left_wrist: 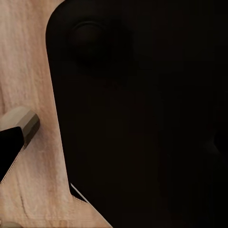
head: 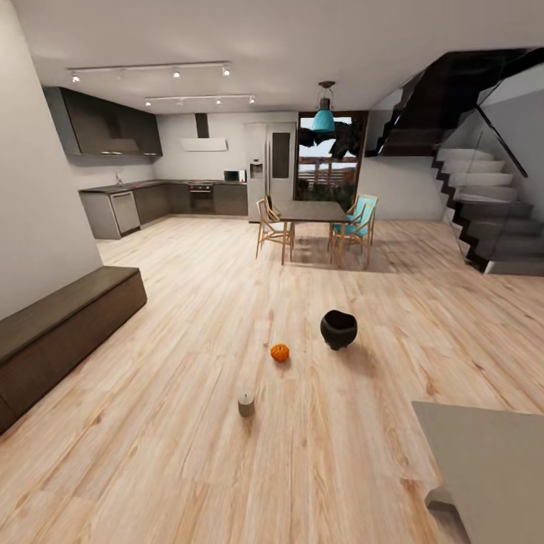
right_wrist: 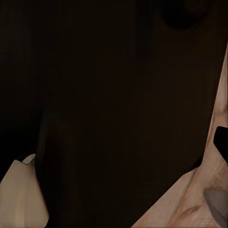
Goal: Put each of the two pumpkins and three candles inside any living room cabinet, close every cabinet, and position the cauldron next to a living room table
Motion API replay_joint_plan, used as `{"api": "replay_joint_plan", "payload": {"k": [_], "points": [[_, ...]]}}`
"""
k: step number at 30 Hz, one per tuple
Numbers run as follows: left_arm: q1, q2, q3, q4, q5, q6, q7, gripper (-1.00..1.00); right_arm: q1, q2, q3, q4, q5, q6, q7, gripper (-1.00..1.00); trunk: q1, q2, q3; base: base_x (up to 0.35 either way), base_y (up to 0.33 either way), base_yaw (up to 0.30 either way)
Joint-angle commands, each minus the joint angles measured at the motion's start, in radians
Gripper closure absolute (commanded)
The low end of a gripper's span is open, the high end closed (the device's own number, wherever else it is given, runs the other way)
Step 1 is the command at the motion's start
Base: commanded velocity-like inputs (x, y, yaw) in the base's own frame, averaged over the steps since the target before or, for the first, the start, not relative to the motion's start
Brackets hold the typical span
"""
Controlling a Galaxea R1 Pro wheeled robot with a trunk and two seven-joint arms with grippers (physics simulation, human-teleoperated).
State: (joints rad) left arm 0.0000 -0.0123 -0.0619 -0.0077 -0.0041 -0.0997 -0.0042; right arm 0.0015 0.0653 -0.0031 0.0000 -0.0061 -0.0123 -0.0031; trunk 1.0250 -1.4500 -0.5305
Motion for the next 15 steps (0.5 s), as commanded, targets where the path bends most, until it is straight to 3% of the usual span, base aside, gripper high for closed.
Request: {"api": "replay_joint_plan", "payload": {"k": [1,8,15], "points": [[0.000,0.000,0.000,0.000,0.000,0.000,0.000,-1.00,0.000,0.000,0.000,0.000,0.000,0.000,0.000,-1.00,0.000,0.000,0.000,0.285,0.000,0.000],[0.000,-0.001,-0.001,0.000,0.000,0.000,0.000,-1.00,0.000,0.001,0.000,0.000,0.000,0.000,0.000,-1.00,0.000,0.000,0.000,0.239,0.000,0.007],[0.000,-0.003,-0.001,0.000,0.000,0.000,0.000,-1.00,0.000,0.001,0.000,0.000,0.000,0.000,0.000,-1.00,0.000,0.000,0.000,0.079,0.000,0.204]]}}
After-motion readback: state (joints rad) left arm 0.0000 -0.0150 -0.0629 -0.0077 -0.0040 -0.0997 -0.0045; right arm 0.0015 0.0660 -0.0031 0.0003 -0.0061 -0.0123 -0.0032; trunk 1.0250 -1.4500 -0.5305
